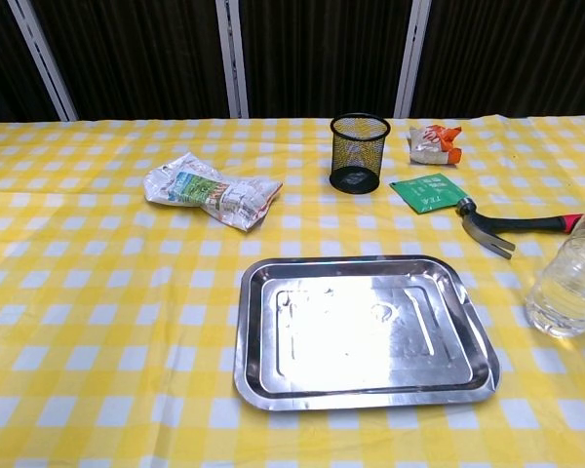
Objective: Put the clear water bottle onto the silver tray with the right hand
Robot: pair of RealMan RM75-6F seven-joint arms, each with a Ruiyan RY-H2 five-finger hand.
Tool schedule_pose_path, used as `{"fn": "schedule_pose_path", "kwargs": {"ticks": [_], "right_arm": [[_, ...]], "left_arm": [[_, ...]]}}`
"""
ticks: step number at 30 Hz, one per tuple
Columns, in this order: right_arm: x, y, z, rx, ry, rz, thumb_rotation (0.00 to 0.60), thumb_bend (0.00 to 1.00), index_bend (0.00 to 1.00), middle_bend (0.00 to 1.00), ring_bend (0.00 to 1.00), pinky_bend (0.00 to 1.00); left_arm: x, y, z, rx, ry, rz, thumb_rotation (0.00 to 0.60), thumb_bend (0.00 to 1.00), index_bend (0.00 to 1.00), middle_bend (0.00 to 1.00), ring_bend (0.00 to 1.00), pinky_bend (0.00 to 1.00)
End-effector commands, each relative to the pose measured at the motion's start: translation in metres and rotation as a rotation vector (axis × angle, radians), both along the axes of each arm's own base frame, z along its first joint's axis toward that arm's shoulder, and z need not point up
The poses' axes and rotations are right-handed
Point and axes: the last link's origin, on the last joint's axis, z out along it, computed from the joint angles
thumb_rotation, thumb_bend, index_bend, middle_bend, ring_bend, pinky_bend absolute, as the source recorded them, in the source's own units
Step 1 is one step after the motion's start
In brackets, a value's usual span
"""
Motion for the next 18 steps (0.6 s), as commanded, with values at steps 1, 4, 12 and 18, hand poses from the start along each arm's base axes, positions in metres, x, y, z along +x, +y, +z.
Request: {"fn": "schedule_pose_path", "kwargs": {"ticks": [1,4,12,18], "right_arm": [[-0.003,-0.002,-0.004,0.033,-0.035,-0.016,0.6,0.16,0.16,0.1,0.0,0.0],[-0.002,-0.004,-0.01,0.067,-0.1,-0.034,0.6,0.16,0.16,0.1,0.0,0.0],[0.018,-0.022,-0.025,0.164,-0.285,-0.037,0.6,0.16,0.16,0.1,0.0,0.0],[0.036,-0.036,-0.041,0.245,-0.332,-0.047,0.6,0.16,0.16,0.1,0.0,0.0]], "left_arm": [[0.004,-0.003,0.001,0.006,0.0,-0.018,0.6,0.19,0.04,0.0,0.0,0.0],[0.005,-0.006,0.001,0.009,-0.001,-0.019,0.6,0.19,0.04,0.0,0.0,0.0],[0.005,-0.007,0.003,0.011,-0.006,-0.011,0.6,0.19,0.04,0.0,0.0,0.0],[0.007,-0.011,0.006,0.021,-0.009,-0.018,0.6,0.19,0.04,0.0,0.0,0.0]]}}
